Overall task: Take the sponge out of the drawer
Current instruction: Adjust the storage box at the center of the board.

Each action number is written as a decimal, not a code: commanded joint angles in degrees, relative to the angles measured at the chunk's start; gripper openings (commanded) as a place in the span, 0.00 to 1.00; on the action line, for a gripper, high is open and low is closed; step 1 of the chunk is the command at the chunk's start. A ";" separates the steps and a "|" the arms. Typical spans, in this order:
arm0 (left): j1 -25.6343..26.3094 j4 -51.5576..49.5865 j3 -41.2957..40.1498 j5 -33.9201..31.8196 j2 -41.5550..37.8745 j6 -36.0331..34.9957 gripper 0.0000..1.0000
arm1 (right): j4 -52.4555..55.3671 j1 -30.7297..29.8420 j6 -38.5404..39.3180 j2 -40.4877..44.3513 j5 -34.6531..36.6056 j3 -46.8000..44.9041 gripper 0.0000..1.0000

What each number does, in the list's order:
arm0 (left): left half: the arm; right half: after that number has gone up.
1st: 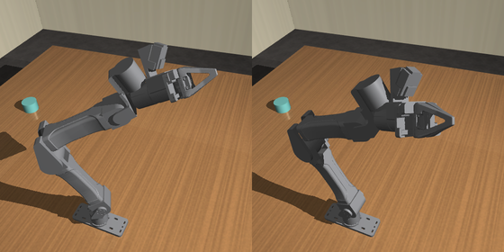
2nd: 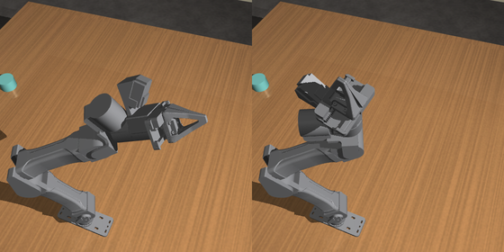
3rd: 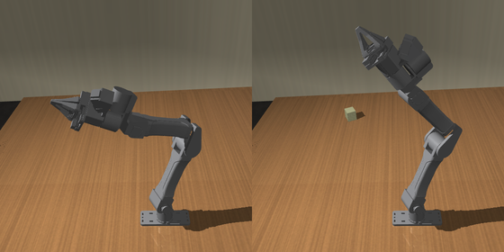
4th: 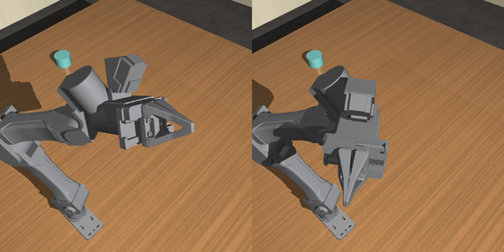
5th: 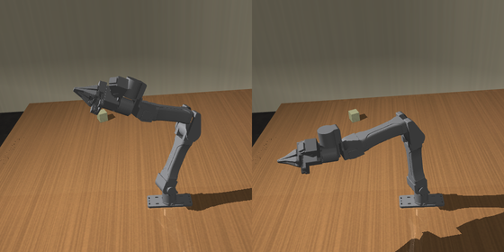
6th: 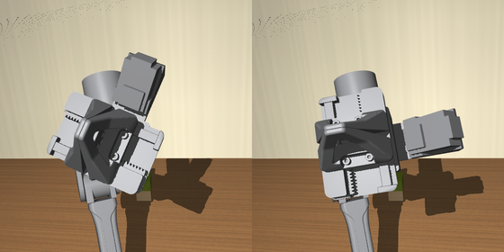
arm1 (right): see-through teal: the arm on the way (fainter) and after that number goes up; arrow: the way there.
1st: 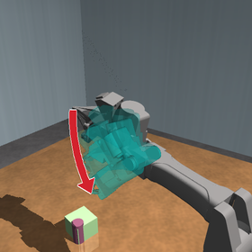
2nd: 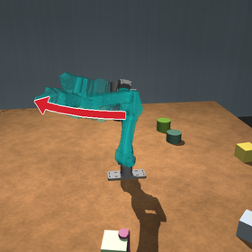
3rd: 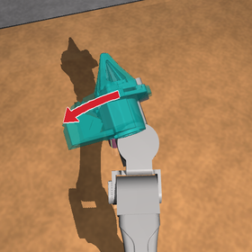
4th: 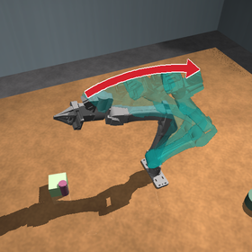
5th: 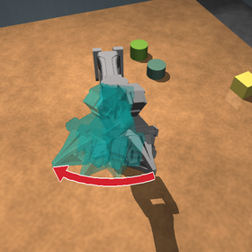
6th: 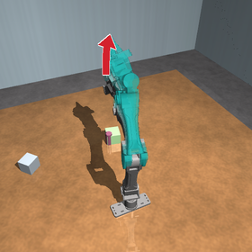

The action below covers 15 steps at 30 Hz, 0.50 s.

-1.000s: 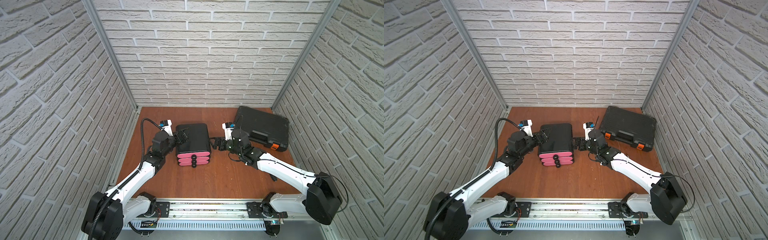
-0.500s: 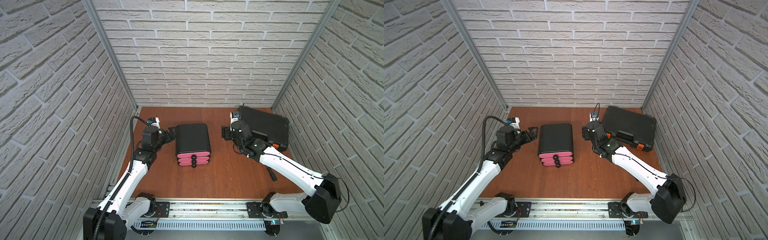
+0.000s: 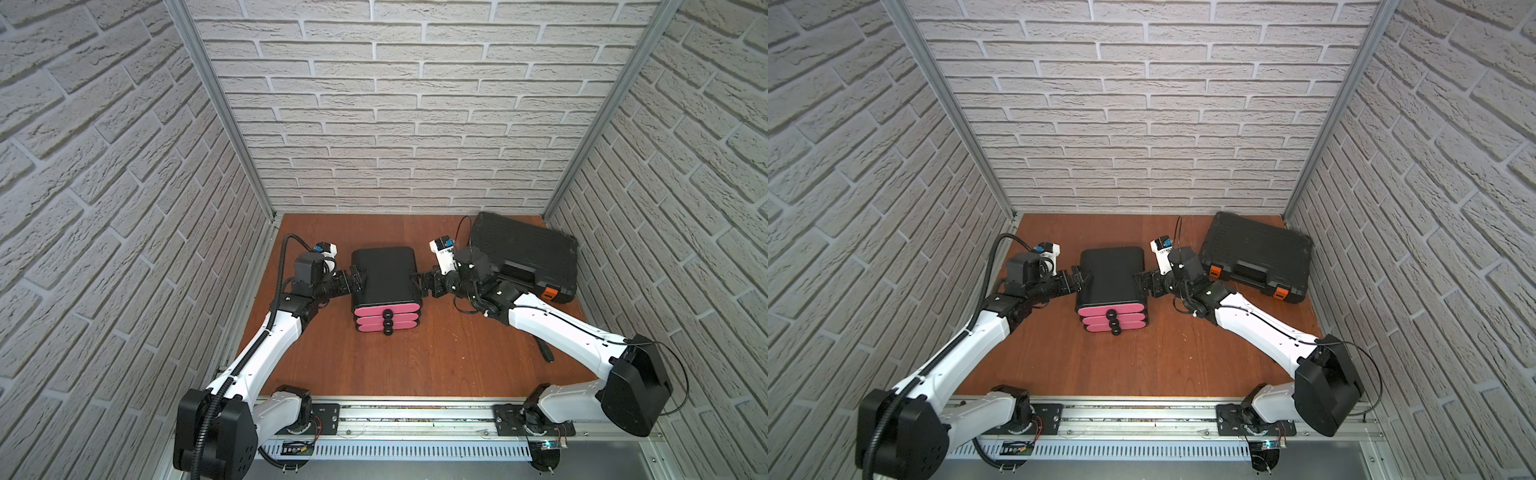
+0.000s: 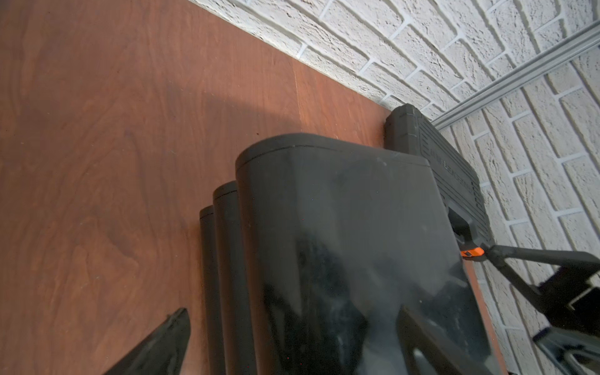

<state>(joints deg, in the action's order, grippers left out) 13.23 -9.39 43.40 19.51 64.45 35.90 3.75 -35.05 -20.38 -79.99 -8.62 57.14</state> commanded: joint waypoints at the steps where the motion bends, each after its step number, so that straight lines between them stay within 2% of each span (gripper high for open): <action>1: -0.14 4.37 -1.03 3.92 1.65 0.47 0.98 | -5.17 0.08 -2.80 -3.07 -7.37 -0.69 0.92; 7: 0.21 9.99 -1.53 6.20 5.02 1.88 0.98 | -7.81 0.07 -3.04 -8.96 -8.88 2.00 0.89; 15: 0.56 13.10 0.42 7.56 9.77 2.34 0.98 | -6.59 2.88 -1.49 -9.55 -7.08 2.49 0.90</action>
<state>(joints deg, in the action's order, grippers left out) 13.54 2.00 43.03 26.24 72.77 38.44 -2.52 -33.08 -23.11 -89.67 -15.46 59.92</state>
